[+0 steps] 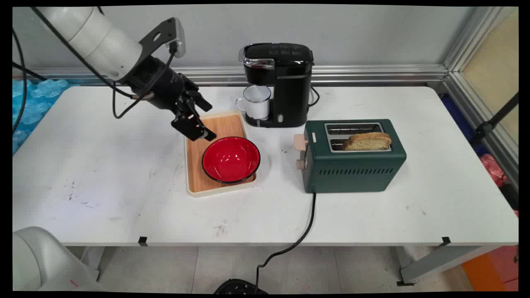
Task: Press the toaster switch
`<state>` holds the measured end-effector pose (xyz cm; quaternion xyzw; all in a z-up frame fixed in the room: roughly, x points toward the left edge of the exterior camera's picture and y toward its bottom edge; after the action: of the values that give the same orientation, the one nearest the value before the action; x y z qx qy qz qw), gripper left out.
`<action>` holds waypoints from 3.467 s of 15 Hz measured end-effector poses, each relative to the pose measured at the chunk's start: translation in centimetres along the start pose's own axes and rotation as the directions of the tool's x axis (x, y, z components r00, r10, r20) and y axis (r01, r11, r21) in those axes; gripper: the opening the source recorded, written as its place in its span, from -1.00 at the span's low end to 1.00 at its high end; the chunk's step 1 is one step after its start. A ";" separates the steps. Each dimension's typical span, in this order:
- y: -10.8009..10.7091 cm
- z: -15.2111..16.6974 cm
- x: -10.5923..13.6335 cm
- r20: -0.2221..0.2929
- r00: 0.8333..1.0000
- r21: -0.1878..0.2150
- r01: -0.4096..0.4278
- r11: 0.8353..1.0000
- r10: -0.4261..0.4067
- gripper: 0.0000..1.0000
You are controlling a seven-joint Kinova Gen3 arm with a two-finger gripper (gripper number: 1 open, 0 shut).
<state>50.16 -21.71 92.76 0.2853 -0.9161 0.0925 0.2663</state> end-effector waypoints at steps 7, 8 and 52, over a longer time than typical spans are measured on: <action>0.3 1.7 5.5 -0.064 0.998 -0.051 -0.026 0.998 0.023 -1.00; 0.3 2.0 6.3 -0.073 0.997 -0.055 -0.029 0.998 0.025 -1.00; 1.1 18.4 8.1 -0.099 0.994 -0.116 -0.057 0.992 0.046 -1.00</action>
<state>35.87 -30.58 81.66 0.2404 -0.9132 0.0584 0.3240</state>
